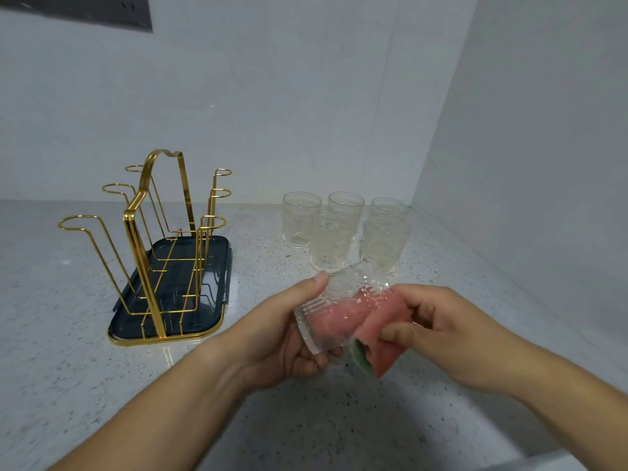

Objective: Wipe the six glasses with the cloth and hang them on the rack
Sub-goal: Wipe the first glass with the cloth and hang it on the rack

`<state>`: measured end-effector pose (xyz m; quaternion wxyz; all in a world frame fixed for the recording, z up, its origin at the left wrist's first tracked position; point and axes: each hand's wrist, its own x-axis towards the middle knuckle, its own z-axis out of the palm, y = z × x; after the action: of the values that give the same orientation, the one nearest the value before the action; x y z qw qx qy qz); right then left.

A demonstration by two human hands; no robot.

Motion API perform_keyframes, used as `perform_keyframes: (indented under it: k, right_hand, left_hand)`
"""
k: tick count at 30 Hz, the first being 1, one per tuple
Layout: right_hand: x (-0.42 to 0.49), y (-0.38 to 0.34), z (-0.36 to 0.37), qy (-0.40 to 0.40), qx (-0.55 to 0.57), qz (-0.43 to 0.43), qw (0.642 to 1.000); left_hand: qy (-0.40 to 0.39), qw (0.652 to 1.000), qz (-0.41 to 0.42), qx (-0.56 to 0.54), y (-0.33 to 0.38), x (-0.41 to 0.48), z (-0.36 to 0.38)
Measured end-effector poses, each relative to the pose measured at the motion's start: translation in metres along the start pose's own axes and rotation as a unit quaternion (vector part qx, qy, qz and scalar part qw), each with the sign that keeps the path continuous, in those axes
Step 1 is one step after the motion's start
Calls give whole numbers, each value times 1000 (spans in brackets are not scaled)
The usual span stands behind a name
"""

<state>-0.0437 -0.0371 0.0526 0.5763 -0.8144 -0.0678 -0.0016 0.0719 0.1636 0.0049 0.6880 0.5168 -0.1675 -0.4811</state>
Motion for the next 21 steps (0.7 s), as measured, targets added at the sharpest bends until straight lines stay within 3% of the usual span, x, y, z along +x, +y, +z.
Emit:
perform_keyframes:
  k: [3, 7, 11, 15, 21]
  right_hand:
    - [-6, -3, -7, -13, -70, -3, 997]
    - [-2, -3, -19, -12, -82, -7, 997]
    - [4, -3, -31, 78, -42, -21, 996]
    - [6, 9, -37, 205, 108, -27, 972]
    - [11, 14, -6, 239, 308, 20, 921]
  left_hand:
    - [-38, 997, -49, -48, 1, 2, -6]
    - [-82, 990, -78, -83, 0, 4, -12]
    - [-88, 984, -58, -144, 2, 2, -16]
    - [-33, 984, 22, -176, 3, 4, -12]
    - [30, 966, 139, -214, 1, 9, -5]
